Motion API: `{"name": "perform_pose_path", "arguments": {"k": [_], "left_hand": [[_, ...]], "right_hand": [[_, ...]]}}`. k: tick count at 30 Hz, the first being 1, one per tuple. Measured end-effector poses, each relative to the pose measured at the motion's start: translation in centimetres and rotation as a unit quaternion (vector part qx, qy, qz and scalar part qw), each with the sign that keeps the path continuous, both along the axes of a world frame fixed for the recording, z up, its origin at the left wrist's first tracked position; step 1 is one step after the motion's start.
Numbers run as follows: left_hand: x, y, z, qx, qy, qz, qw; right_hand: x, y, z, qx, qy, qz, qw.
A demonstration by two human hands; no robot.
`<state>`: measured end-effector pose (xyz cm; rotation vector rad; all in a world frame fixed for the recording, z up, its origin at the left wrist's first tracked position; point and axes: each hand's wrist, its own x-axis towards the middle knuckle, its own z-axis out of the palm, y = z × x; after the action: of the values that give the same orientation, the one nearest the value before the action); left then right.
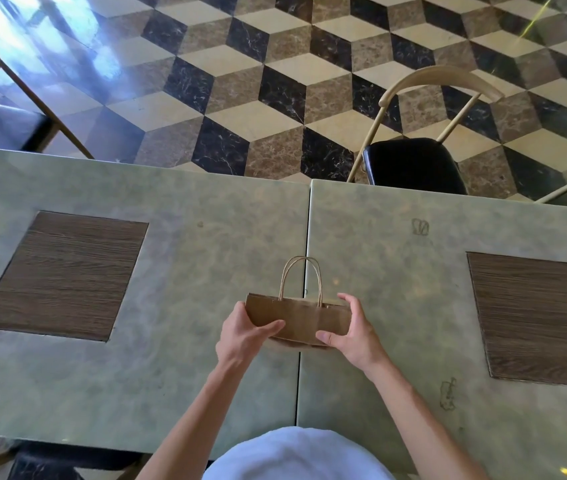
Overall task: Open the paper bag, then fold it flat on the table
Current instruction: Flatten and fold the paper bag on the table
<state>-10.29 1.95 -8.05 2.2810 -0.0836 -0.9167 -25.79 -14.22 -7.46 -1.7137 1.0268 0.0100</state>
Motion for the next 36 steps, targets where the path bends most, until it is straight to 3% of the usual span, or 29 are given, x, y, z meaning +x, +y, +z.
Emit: {"name": "perform_pose_path", "arguments": {"k": [2,4,7,10,13,17,20,26,29,32,36], "left_hand": [[-0.3,-0.6,1.1,0.057,-0.04,-0.025,0.997],[-0.7,-1.1,1.9,0.095,-0.103,-0.047,0.989],[-1.2,-1.1,1.7,0.116,-0.196,-0.091,0.969],[-1.9,-1.0,1.2,0.143,-0.276,-0.149,0.939],[-2.7,-1.1,1.3,0.167,-0.274,-0.179,0.93],[-2.4,-1.3,1.5,0.126,-0.158,-0.137,0.97],[-1.6,-1.3,1.6,0.105,-0.147,-0.113,0.977],[-1.3,-0.9,1.6,0.079,-0.047,-0.019,0.996],[-1.0,-0.4,1.0,0.027,-0.027,0.001,0.999],[-0.2,0.1,0.5,-0.046,-0.009,0.014,0.999],[0.3,0.3,0.8,-0.08,-0.001,0.014,0.997]], "right_hand": [[0.5,0.0,0.0,-0.037,0.026,-0.003,0.999],[0.7,0.3,0.4,-0.144,0.08,0.005,0.986],[1.0,1.2,0.8,-0.401,0.133,0.068,0.904],[1.6,3.4,0.5,-0.492,0.08,0.144,0.855],[1.7,5.8,-1.1,-0.465,0.073,0.228,0.853],[1.6,6.2,-2.0,-0.449,0.09,0.259,0.851],[1.3,5.4,-1.9,-0.441,0.1,0.25,0.856],[-0.2,3.5,-2.0,-0.308,0.166,0.106,0.931],[-0.5,2.8,-1.8,-0.14,0.09,-0.048,0.985],[-0.4,2.4,-1.6,-0.03,0.078,-0.138,0.987],[0.1,2.8,-2.1,-0.054,0.07,-0.176,0.981]]}}
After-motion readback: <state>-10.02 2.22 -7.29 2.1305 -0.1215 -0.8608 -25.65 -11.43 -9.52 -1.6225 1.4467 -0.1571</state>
